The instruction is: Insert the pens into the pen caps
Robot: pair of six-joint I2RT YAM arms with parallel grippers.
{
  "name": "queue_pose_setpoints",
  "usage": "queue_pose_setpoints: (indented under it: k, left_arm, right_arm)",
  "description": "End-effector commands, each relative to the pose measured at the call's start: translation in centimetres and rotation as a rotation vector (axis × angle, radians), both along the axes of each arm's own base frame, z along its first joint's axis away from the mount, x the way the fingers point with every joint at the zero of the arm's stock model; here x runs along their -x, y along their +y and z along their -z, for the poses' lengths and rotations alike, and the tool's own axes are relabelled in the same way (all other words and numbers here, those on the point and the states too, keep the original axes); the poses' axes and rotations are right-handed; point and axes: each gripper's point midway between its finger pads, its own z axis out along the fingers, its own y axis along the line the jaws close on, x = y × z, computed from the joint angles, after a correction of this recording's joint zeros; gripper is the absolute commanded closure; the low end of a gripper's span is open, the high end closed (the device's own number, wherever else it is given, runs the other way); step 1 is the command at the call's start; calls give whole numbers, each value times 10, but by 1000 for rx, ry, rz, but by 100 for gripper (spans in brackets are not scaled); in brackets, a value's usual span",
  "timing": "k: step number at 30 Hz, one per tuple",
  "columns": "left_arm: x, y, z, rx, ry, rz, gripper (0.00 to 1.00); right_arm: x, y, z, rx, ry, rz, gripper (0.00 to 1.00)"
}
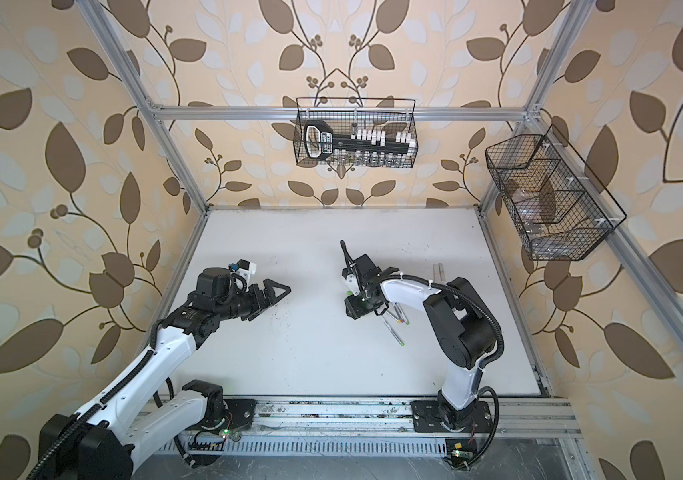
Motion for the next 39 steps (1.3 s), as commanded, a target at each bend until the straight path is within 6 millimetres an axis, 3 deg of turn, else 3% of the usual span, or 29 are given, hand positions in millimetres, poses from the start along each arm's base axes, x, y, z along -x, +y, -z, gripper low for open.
queue_pose_setpoints:
  k: [1,16,24,32,39]
  left_arm:
    - [-1,2,-4,-11,-37,9,1]
    - [-2,0,-6,-3,-40,16,1]
    - [-2,-1,-6,2,-43,19,1]
    - [-3,-1,-6,7,-42,19,1]
    - [-2,-1,-6,11,-45,19,1]
  right_arm:
    - [11,14,4,6,38,-85,49]
    - [59,24,16,60,84,-131,49]
    - [74,7,18,97,89,-98,49]
    - [60,-6,-15,36,-19,9,49]
    - [47,-30,-12,49,-38,106,49]
